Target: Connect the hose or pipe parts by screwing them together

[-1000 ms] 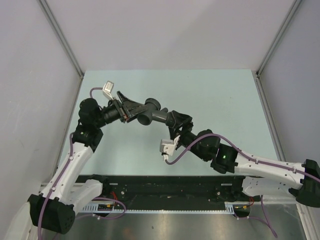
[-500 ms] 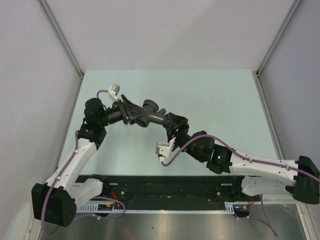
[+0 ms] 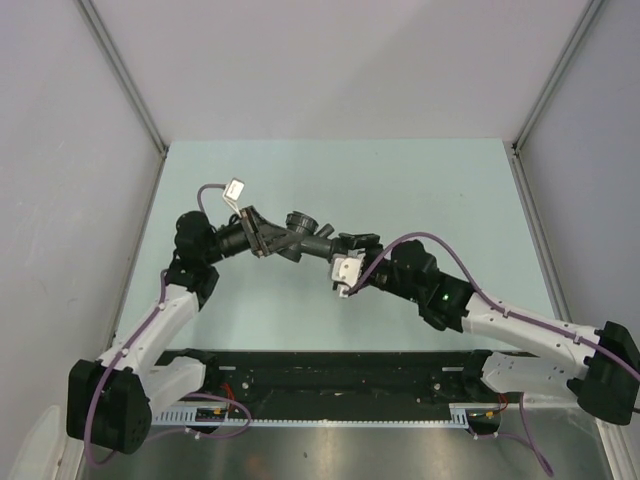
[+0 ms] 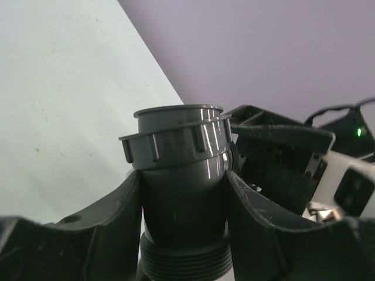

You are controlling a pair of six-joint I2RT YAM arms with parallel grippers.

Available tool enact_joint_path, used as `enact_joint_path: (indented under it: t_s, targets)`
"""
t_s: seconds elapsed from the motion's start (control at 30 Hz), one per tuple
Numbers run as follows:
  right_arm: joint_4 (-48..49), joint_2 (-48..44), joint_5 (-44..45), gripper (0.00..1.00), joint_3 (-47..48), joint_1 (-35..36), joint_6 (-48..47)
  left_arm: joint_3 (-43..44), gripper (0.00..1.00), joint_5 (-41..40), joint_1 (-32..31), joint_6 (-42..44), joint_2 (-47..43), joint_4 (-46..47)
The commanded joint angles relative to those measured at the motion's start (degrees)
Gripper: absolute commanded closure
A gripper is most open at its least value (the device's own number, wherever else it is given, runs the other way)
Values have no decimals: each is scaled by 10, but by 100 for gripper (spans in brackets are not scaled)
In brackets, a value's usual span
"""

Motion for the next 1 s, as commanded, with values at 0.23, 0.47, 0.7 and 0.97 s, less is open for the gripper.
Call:
enact_joint_path:
  t_s: [0.23, 0.47, 0.7, 0.97]
  targets:
    - [35, -10, -372, 100, 41, -182, 351, -66, 98, -39, -97, 296, -64, 191]
    - [85, 5, -525, 100, 41, -241, 489, -84, 99, -29, -135, 434, -91, 198]
    - [-8, -22, -449, 100, 41, -226, 375, -78, 36, -106, -134, 408, -110, 198]
    - [-24, -48, -263, 100, 41, -196, 272, -41, 6, -199, -80, 251, -175, 131]
